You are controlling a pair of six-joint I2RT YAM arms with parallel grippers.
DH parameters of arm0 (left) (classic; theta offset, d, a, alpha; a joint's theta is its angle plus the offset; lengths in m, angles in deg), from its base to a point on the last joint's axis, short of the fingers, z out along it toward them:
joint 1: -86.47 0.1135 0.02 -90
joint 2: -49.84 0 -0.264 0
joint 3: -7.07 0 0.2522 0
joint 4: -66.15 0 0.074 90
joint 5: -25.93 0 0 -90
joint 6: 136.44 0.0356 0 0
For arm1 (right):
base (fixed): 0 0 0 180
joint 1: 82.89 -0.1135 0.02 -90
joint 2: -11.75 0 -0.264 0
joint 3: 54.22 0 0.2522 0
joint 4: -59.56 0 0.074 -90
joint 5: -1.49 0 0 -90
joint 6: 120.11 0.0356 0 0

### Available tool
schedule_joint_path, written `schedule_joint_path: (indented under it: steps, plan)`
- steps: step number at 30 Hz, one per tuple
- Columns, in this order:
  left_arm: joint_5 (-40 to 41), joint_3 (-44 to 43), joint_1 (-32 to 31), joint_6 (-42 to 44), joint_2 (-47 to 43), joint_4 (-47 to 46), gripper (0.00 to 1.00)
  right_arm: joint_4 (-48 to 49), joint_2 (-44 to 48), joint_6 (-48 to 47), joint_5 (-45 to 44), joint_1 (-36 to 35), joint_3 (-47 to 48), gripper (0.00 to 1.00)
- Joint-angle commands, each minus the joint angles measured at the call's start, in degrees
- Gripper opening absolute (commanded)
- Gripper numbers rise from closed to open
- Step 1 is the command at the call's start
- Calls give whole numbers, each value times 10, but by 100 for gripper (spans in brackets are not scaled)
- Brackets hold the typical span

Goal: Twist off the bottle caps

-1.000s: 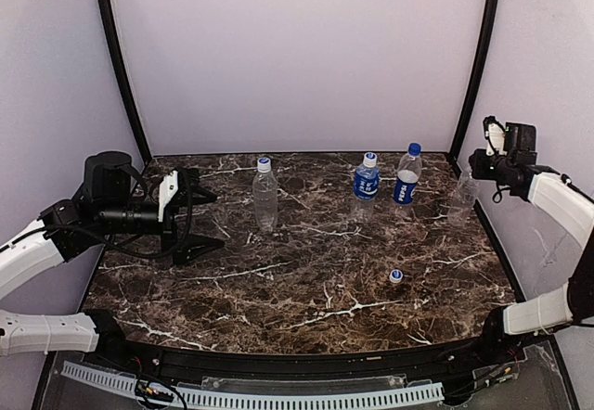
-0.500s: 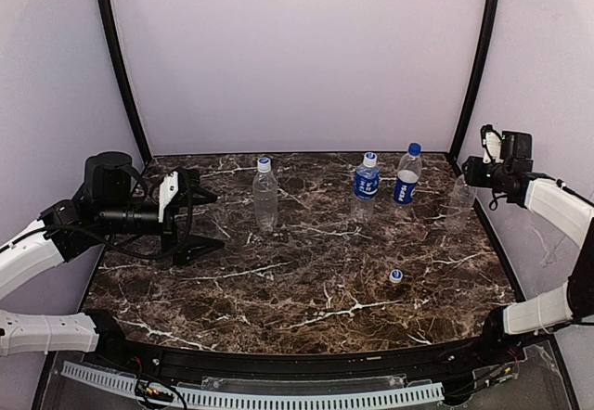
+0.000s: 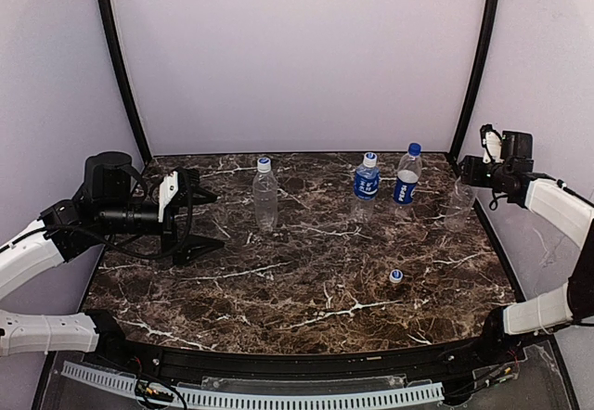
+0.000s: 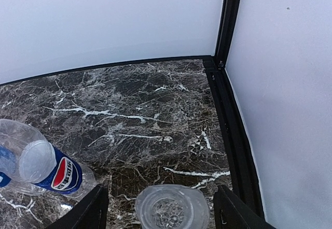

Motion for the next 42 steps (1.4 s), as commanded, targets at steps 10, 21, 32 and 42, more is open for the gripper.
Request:
schedule_joint_path:
  steps: [10, 21, 32, 42]
  plan:
    - [10, 18, 7, -21, -10, -8, 99, -57, 14, -23, 10, 1, 110, 94]
    - [63, 92, 84, -200, -32, -108, 99, -107, -88, -44, 238, -213, 318, 84]
    - [79, 180, 174, -257, -84, -131, 99, -88, -424, -45, 220, -450, 601, 93]
    - [53, 248, 195, -276, -130, -165, 99, -72, -561, -16, 225, -480, 693, 92]
